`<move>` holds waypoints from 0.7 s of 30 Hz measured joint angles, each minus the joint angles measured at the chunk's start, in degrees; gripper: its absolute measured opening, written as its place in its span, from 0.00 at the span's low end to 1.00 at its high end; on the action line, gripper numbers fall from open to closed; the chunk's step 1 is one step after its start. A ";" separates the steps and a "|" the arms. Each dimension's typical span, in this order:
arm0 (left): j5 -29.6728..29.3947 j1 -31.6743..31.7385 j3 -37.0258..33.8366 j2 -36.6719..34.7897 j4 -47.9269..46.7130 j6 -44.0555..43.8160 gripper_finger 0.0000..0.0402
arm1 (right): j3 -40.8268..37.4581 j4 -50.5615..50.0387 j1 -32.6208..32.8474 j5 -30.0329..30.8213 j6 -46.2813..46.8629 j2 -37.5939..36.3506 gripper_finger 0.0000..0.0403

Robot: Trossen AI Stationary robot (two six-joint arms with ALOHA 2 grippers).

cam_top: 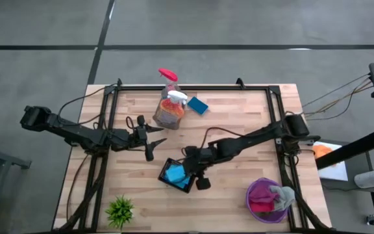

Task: Pick & Place Kitchen Items
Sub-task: Put the blue sponge into the black bin

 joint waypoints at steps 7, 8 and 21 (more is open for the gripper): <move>0.00 0.00 0.00 0.00 -0.07 -0.02 0.52 | 1.59 -0.45 0.00 -2.82 -0.87 2.90 0.04; 0.00 0.01 0.00 0.00 -0.06 -0.02 0.52 | 1.59 -0.44 -0.02 -2.82 -0.87 3.00 0.04; 0.00 0.01 0.00 0.00 -0.07 -0.02 0.52 | 2.16 0.19 -0.20 -2.38 -0.55 2.88 0.04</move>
